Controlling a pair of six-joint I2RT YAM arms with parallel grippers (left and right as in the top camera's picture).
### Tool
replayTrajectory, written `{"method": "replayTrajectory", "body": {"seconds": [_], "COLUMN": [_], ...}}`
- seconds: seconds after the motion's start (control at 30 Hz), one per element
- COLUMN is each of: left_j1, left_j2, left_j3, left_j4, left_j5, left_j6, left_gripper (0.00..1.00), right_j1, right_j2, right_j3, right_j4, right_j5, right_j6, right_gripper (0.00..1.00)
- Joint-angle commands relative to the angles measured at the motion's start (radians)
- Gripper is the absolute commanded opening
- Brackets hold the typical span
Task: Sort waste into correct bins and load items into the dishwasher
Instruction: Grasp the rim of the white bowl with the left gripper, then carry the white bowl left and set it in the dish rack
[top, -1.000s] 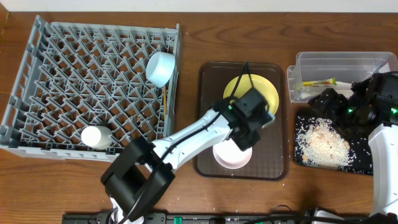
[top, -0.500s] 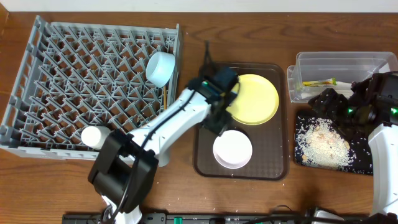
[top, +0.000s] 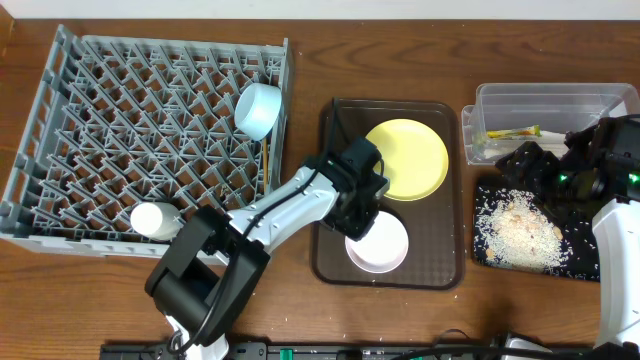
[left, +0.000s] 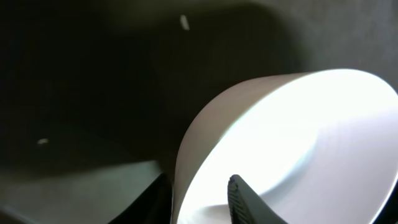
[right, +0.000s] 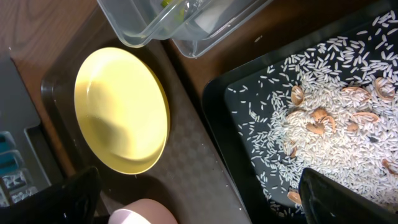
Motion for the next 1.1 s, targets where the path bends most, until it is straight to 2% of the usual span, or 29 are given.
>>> {"method": "replayTrajectory", "body": {"seconds": [0.0, 0.3, 0.37, 0.53, 0.67, 0.77, 0.83, 1.07], "left_j1": [0.002, 0.016, 0.028, 0.045, 0.080, 0.128, 0.165, 0.267], "left_j2": [0.010, 0.056, 0.056, 0.052, 0.000, -0.085, -0.147, -0.345], "left_j3": [-0.013, -0.011, -0.011, 0.002, 0.077, 0.160, 0.211, 0.254], "left_j4": [0.011, 0.030, 0.030, 0.011, -0.058, -0.149, -0.216, -0.374], "left_j5": [0.006, 0.006, 0.006, 0.007, -0.013, -0.137, -0.274, -0.977], "left_j6": [-0.024, -0.063, -0.081, -0.103, -0.131, -0.189, -0.204, -0.211], "left_gripper": [0.27, 0.19, 0.08, 0.08, 0.08, 0.07, 0.07, 0.07], "right_j1": [-0.002, -0.002, -0.002, -0.002, -0.002, -0.002, -0.002, -0.002], "right_j2": [-0.003, -0.003, -0.003, -0.003, -0.003, -0.003, -0.003, -0.003], "right_j3": [0.001, 0.001, 0.001, 0.001, 0.001, 0.001, 0.001, 0.001], "right_j4": [0.002, 0.002, 0.002, 0.002, 0.002, 0.002, 0.002, 0.002], "right_j5": [-0.003, -0.003, -0.003, -0.003, -0.003, -0.003, -0.003, -0.003], "right_j6": [0.004, 0.004, 0.004, 0.004, 0.004, 0.004, 0.004, 0.004], "right_gripper": [0.99, 0.99, 0.99, 0.99, 0.99, 0.99, 0.99, 0.99]}}
